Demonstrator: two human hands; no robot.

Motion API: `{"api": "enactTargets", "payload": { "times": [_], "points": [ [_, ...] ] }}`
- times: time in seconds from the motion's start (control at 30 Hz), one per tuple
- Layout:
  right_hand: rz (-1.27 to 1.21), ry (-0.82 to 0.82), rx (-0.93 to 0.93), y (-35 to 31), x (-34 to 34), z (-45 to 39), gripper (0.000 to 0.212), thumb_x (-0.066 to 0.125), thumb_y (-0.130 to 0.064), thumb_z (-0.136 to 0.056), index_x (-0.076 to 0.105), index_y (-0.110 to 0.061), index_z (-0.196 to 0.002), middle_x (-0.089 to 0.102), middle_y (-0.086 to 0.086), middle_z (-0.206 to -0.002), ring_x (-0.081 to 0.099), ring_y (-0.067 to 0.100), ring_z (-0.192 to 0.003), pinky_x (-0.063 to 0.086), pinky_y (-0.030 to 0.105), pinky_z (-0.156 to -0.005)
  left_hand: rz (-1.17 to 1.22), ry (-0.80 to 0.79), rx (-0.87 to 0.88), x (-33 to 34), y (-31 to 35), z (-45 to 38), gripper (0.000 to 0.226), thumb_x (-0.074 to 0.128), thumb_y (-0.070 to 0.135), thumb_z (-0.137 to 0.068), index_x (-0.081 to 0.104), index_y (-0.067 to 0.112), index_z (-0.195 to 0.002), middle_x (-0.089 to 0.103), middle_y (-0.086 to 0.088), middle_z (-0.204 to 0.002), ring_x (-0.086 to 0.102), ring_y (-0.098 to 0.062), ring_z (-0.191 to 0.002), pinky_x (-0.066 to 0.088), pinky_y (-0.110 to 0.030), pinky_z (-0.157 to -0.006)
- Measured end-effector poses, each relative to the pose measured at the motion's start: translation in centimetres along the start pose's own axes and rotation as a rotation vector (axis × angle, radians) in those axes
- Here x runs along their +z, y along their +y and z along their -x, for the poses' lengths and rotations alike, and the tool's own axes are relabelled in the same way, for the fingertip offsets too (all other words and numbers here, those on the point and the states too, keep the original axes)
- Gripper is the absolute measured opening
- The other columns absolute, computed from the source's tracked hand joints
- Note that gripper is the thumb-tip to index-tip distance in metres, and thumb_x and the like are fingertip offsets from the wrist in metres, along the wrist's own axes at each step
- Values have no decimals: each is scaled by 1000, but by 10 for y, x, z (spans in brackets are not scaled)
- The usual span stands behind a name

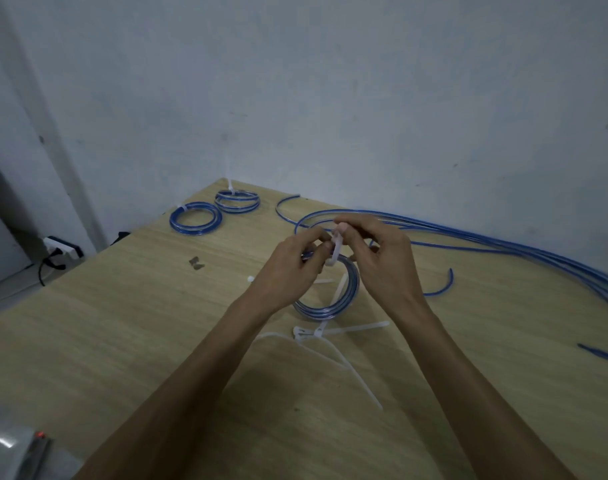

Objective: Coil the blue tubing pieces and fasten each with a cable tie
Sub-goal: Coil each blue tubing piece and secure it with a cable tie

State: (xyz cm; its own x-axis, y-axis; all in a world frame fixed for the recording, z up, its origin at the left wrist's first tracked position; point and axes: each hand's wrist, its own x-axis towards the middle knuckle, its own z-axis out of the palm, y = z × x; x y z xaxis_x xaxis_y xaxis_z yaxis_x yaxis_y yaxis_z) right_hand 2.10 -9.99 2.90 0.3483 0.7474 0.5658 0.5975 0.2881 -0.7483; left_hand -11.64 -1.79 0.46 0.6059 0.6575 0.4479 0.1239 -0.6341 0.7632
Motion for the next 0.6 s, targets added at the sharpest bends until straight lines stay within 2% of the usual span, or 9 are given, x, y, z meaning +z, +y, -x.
{"api": "enactTargets", "payload": {
  "times": [0.1,0.27,0.37,0.5,0.6],
  "points": [
    [-14,-18,35,4,-1,0,16,63,-21,-99,77,-20,-108,75,-13,-96,69,3,-92,61,41,-74,-3,21,4,1,-2,0,17,48,25,-105,60,25,-93,57,2,-65,51,-13,-57,39,-29,-56],
    [-45,-63,59,6,-3,0,16,65,-21,-98,77,-27,-106,73,-17,-94,70,7,-92,61,45,-76,2,19,16,4,-1,1,17,48,23,-105,59,25,-92,58,8,-66,55,-9,-60,40,-24,-58],
    [-40,-36,36,4,-4,1,14,67,-18,-97,78,-25,-103,72,-16,-93,68,4,-91,60,42,-75,3,21,14,5,1,0,18,48,24,-105,60,25,-92,58,6,-65,55,-11,-60,40,-25,-58],
    [-5,-19,-11,5,0,1,14,68,-16,-96,79,-18,-105,71,-7,-96,69,8,-92,62,38,-72,-12,39,-3,4,-2,-1,18,49,22,-104,60,22,-90,60,4,-65,57,-13,-61,42,-29,-58],
    [15,-3,-19,5,0,1,14,68,-15,-95,79,-17,-104,72,-4,-95,69,7,-91,60,28,-74,-21,36,-15,5,-3,-1,19,49,24,-105,62,20,-92,61,1,-67,59,-18,-63,44,-34,-59]
  ]
}}
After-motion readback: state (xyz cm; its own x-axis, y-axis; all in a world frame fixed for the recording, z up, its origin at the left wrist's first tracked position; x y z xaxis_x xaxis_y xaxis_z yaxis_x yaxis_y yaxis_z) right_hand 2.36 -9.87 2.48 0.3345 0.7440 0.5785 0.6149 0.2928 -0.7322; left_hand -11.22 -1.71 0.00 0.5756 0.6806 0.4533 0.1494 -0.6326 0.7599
